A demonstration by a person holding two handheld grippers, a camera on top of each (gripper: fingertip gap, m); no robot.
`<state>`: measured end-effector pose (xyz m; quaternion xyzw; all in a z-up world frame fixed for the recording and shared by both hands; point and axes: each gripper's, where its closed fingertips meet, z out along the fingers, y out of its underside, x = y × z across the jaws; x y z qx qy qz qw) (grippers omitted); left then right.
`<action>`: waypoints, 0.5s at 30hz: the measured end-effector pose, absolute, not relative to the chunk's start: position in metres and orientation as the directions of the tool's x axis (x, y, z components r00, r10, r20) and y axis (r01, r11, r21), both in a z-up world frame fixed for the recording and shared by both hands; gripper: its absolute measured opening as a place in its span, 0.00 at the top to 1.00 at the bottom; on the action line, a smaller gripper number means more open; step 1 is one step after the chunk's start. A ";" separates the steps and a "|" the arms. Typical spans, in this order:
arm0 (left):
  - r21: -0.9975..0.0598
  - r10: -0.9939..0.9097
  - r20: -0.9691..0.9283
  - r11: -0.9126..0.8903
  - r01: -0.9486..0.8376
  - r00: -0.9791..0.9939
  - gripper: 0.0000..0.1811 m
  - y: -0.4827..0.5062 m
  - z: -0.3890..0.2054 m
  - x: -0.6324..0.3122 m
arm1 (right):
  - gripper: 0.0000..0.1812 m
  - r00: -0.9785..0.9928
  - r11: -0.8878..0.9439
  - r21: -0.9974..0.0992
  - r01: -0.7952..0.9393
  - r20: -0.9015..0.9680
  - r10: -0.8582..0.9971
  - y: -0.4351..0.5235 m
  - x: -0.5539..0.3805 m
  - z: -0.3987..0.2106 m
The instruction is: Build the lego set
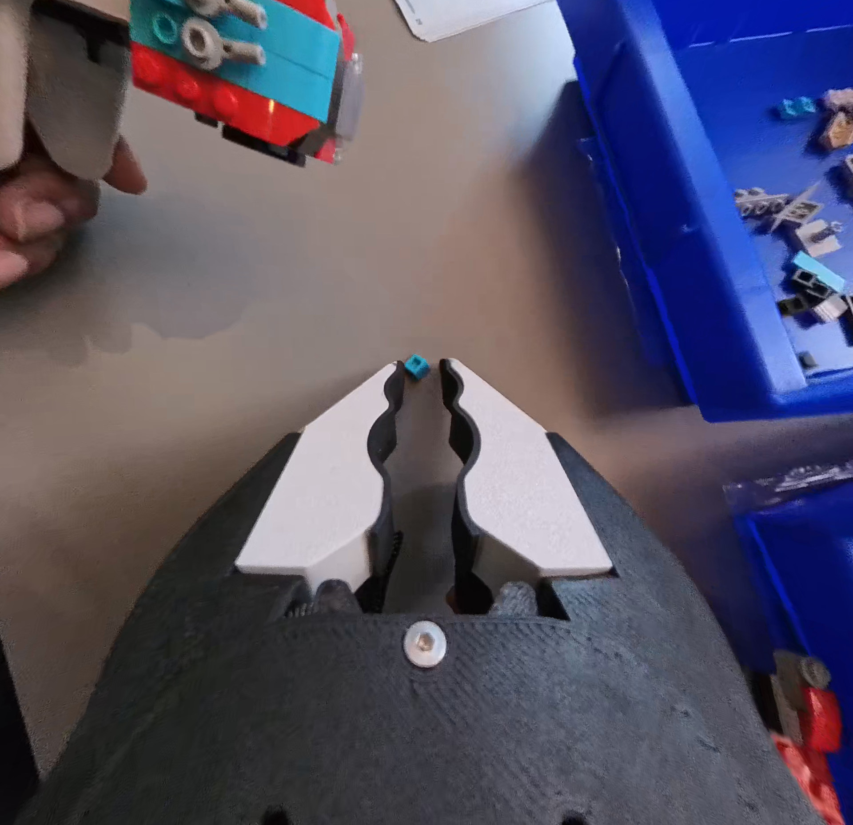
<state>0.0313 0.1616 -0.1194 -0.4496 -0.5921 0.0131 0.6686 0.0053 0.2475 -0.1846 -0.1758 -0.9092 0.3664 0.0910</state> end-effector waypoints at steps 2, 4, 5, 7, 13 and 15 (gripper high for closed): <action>-0.614 0.546 0.782 0.596 0.517 0.300 0.92 0.162 -0.119 0.031 | 0.94 -0.933 0.676 -0.694 0.247 0.020 0.360 0.245 0.005 -0.185; -0.613 0.544 0.784 0.597 0.518 0.299 0.92 0.161 -0.119 0.031 | 0.94 -0.937 0.680 -0.695 0.234 0.026 0.349 0.244 0.004 -0.184; -0.611 0.543 0.785 0.599 0.518 0.298 0.92 0.161 -0.120 0.031 | 0.94 -0.935 0.666 -0.715 0.212 0.049 0.351 0.242 0.003 -0.178; -0.605 0.539 0.789 0.603 0.520 0.293 0.92 0.160 -0.120 0.031 | 0.94 -0.937 0.596 -0.791 0.142 0.086 0.337 0.235 0.005 -0.155; -0.585 0.525 0.804 0.613 0.531 0.279 0.92 0.159 -0.122 0.029 | 0.90 -0.937 0.499 -0.863 0.086 0.100 0.335 0.241 0.018 -0.121; -0.579 0.520 0.808 0.617 0.534 0.275 0.92 0.158 -0.122 0.029 | 0.90 -0.928 0.519 -0.848 0.111 0.098 0.359 0.249 0.017 -0.126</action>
